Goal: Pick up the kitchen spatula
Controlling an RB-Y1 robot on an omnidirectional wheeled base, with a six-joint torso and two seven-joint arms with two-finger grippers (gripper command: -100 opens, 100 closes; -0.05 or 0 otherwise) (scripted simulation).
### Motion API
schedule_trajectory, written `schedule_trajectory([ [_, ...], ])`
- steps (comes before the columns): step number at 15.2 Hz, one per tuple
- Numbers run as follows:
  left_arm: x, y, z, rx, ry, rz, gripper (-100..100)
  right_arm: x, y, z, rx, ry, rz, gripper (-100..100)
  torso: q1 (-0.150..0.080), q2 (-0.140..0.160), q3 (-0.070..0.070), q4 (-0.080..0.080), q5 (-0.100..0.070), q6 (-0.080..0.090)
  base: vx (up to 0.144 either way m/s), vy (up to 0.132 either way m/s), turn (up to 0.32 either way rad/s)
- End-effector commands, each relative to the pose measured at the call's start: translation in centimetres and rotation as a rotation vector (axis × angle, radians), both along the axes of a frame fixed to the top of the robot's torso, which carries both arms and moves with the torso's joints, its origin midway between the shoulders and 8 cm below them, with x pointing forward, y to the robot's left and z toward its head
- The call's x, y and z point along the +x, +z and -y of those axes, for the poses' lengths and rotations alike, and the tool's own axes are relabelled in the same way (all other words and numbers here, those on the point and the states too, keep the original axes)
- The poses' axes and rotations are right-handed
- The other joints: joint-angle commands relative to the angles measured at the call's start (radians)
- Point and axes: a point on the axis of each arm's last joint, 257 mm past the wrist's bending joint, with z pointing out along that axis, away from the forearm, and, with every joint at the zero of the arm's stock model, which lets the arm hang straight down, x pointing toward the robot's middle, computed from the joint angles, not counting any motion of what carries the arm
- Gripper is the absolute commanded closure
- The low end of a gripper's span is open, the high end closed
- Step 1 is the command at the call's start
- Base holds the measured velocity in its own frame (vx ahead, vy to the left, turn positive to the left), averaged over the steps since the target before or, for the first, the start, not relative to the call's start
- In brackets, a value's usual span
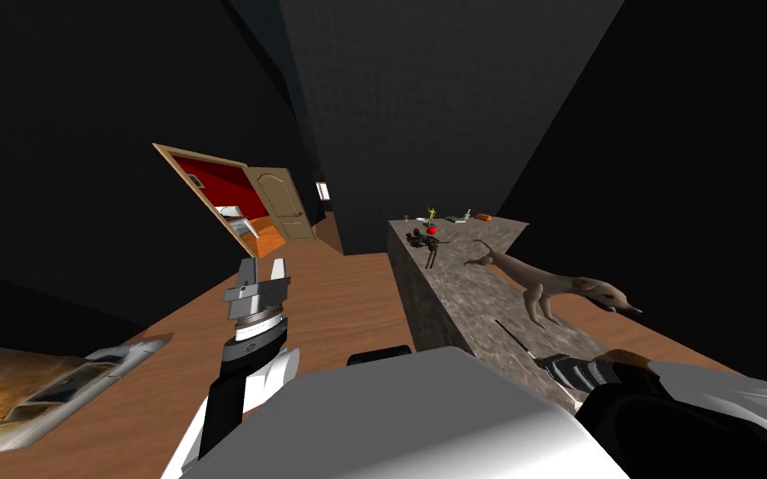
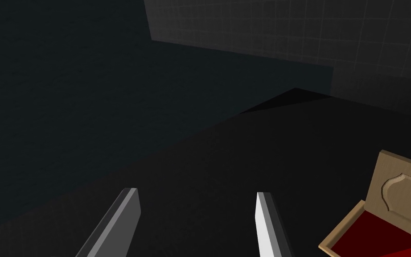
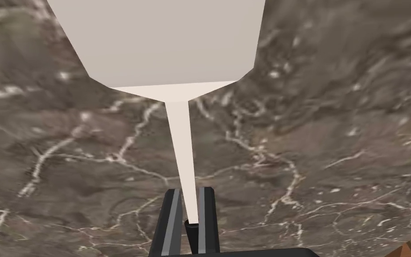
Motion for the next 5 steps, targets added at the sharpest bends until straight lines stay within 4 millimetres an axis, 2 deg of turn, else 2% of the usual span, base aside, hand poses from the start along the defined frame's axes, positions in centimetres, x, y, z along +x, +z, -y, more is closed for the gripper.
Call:
schedule_trajectory([
  [1, 0.0, 0.0, 0.0, 0.0, 0.0, 0.0, 0, 1.2, 0.9, 0.2, 0.0, 0.013, 0.002, 100, 0.0, 0.0, 0.0, 0.0, 0.0, 0.0, -0.019, 0.012, -0.113],
  [4, 0.0, 0.0, 0.0, 0.0, 0.0, 0.0, 0, 2.4, 1.8, 0.3, 0.0, 0.029, 0.003, 100, 0.002, 0.004, 0.002, 0.001, 0.001, 0.001, -0.052, 0.029, -0.137],
  [5, 0.0, 0.0, 0.0, 0.0, 0.0, 0.0, 0, 2.0, 1.5, 0.5, -0.003, 0.023, 0.003, 100, 0.002, 0.004, 0.002, 0.001, 0.001, 0.001, -0.029, 0.013, -0.036],
])
